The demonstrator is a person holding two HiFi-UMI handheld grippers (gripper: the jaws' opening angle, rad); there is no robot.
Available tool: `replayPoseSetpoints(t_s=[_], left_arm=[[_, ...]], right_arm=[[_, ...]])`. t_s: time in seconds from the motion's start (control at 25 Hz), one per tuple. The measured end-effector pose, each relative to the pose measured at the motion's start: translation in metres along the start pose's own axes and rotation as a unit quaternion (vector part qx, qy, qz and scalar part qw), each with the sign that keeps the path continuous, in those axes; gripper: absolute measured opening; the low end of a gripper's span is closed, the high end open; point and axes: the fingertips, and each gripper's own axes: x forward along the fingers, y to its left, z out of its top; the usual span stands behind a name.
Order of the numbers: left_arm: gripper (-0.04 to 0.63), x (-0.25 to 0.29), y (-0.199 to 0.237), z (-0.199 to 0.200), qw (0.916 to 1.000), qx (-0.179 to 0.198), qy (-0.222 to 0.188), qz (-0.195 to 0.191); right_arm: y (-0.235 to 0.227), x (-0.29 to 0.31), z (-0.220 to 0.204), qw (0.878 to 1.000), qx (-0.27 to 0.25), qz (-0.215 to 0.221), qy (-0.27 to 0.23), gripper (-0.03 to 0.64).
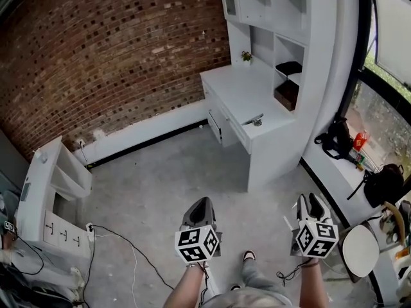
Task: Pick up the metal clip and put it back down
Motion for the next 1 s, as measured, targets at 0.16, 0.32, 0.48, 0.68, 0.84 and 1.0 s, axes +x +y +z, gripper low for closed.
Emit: replayPoseSetpoints(t_s=[0.16, 0.32, 0.48, 0.68, 0.84, 1.0], left_arm=[[0.011, 0.034, -0.001, 0.01, 1.0, 0.003, -0.001, 0.005], [0.011, 0.067, -0.001, 0.022, 0.9999, 0.01, -0.002, 0.011], [0.011, 0.102, 0.0, 0.033, 0.9997, 0.014, -0.004, 0.017], [0.011, 0.149, -0.003, 0.042, 0.9995, 0.018, -0.006, 0.024], [0.011, 0.182, -0.005, 0.044, 0.9995, 0.016, -0.004, 0.027], [0.011, 0.207, -0.005, 0.046, 0.9995, 0.018, -0.003, 0.026]], right_arm=[[-0.009, 0.038, 0.015, 1.0, 0.002, 0.009, 0.0, 0.13], [-0.015, 0.076, 0.029, 1.0, 0.005, 0.019, 0.0, 0.129], [-0.024, 0.111, 0.041, 1.0, 0.01, 0.025, -0.001, 0.129], [-0.046, 0.155, 0.049, 1.0, 0.014, 0.024, 0.002, 0.129], [-0.06, 0.186, 0.056, 1.0, 0.015, 0.025, 0.004, 0.129], [-0.067, 0.211, 0.06, 1.0, 0.015, 0.026, 0.005, 0.129]])
